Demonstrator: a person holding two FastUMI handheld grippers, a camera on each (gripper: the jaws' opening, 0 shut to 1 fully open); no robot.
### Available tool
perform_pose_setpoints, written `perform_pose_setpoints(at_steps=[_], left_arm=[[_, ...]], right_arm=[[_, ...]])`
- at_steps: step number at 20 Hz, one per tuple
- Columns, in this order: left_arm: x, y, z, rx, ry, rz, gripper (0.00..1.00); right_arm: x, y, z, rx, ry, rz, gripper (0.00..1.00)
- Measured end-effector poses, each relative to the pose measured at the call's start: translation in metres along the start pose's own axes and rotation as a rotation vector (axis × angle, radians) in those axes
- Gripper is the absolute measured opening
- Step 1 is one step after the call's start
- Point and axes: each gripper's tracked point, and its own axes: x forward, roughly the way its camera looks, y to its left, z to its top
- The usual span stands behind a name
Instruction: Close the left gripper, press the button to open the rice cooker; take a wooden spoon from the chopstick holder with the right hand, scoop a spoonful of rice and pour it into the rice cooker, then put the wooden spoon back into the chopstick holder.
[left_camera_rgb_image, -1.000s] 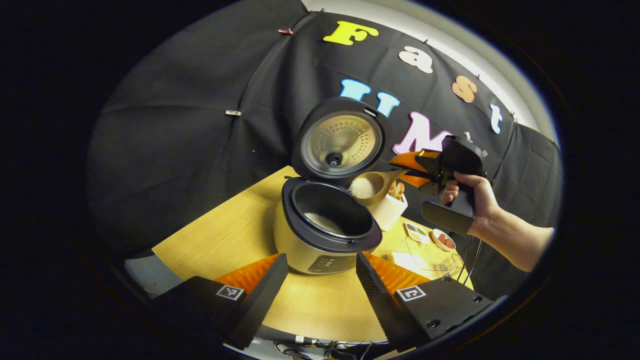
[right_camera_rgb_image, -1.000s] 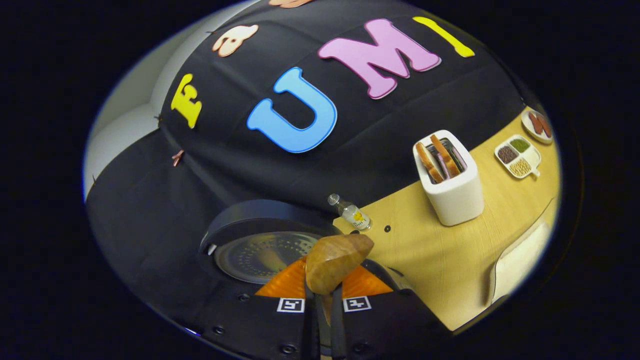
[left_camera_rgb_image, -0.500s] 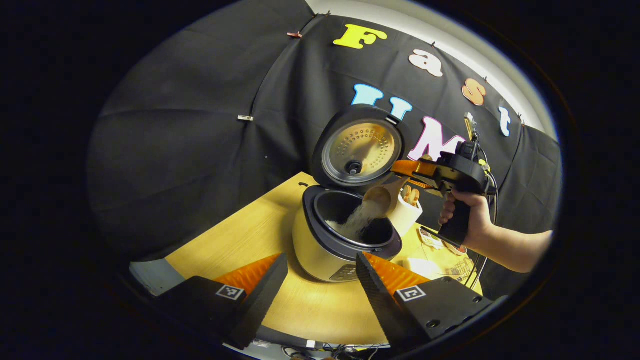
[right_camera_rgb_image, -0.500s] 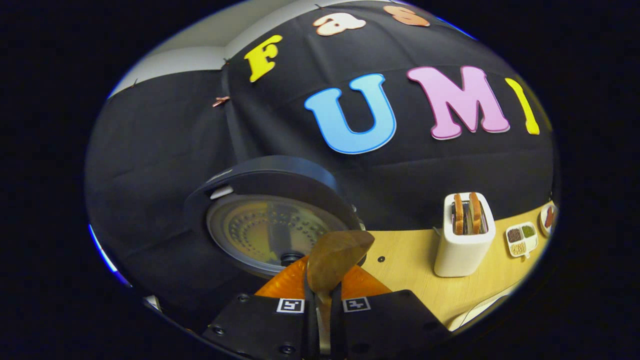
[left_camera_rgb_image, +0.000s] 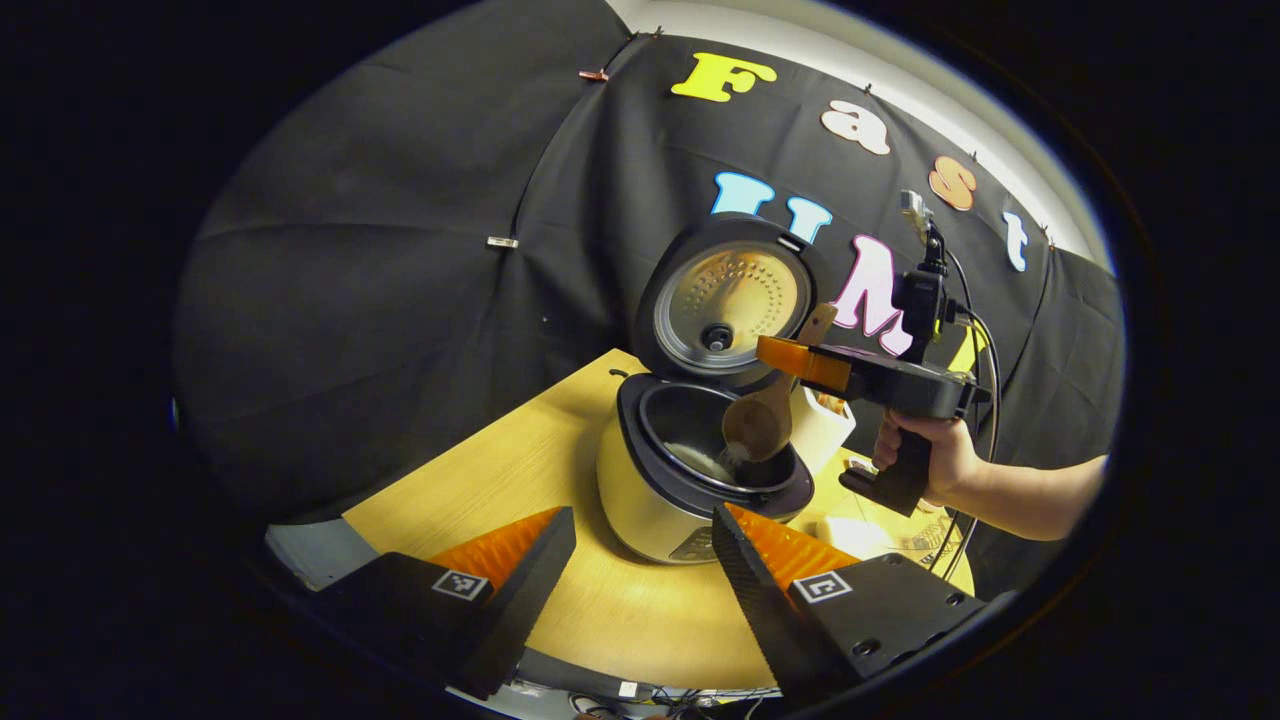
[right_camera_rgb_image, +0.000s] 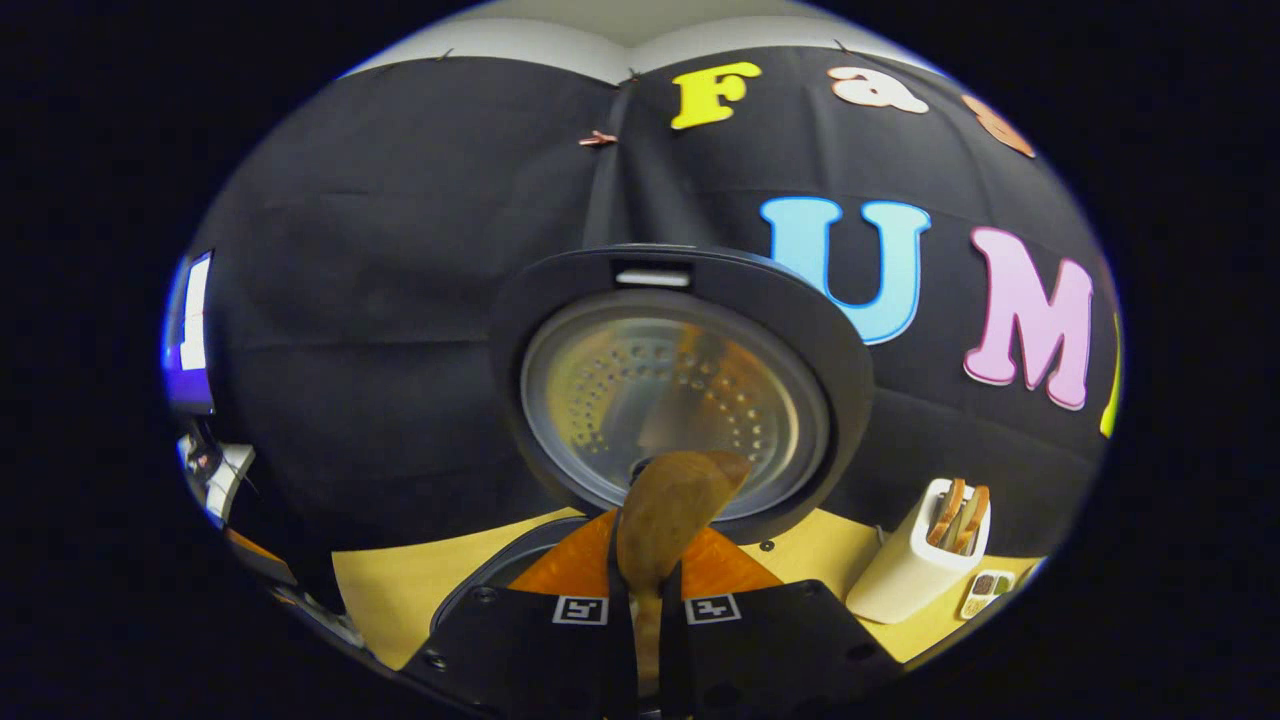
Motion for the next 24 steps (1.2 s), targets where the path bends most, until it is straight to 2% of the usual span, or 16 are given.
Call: perform_pose_setpoints(at_steps=[3, 6, 9, 14, 18, 24], left_arm=[[-0.002, -0.005, -0.001, -0.001, -0.010, 0.000, 0.95], [-0.005, -0.010, -0.002, 0.023, -0.015, 0.005, 0.95], [-0.005, -0.019, 0.002, 0.043, -0.029, -0.001, 0.95], [-0.003, -0.039, 0.007, 0.067, -0.045, -0.022, 0.95], [-0.001, -0.062, 0.011, 0.094, -0.055, -0.050, 0.95], [0.008, -0.102, 0.012, 0.122, -0.066, -0.077, 0.95]], right_arm=[[-0.001, 0.008, -0.006, 0.002, 0.014, 0.023, 0.13], [-0.008, 0.000, 0.001, 0.040, 0.002, 0.005, 0.13], [-0.021, -0.014, 0.016, 0.132, -0.026, -0.024, 0.13], [-0.067, -0.047, 0.051, 0.269, -0.104, -0.080, 0.13], [-0.118, -0.094, 0.059, 0.301, -0.135, -0.168, 0.13], [-0.226, -0.201, 0.045, 0.320, -0.156, -0.391, 0.13]])
